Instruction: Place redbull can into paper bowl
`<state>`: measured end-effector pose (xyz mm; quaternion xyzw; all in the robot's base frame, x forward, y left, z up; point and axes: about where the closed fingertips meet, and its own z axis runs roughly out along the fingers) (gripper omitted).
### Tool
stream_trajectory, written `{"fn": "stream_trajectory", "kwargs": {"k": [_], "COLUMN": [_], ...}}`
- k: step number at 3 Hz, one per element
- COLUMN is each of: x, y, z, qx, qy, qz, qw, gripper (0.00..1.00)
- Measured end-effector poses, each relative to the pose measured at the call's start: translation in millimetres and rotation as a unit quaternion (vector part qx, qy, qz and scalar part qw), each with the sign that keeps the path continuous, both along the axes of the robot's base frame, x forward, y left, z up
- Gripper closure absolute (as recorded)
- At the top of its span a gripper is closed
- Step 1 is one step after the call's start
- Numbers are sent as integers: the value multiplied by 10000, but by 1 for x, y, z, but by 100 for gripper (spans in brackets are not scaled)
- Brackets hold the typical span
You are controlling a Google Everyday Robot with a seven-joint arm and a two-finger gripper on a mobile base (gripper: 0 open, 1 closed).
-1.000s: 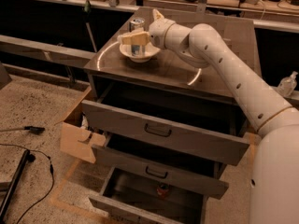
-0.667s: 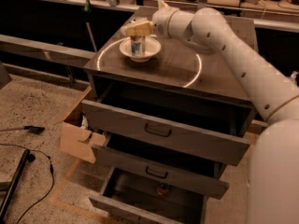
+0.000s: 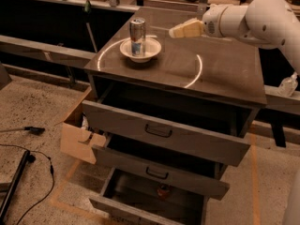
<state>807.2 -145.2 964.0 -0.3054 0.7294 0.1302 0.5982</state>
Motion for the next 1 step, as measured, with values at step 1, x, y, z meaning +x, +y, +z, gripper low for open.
{"fn": "stream_trajectory", "kwargs": {"k": [1], "x": [0], "y": [0], "z": [0], "qx": [0], "qy": [0], "qz": [1], "qw": [10000], "gripper": [0]}}
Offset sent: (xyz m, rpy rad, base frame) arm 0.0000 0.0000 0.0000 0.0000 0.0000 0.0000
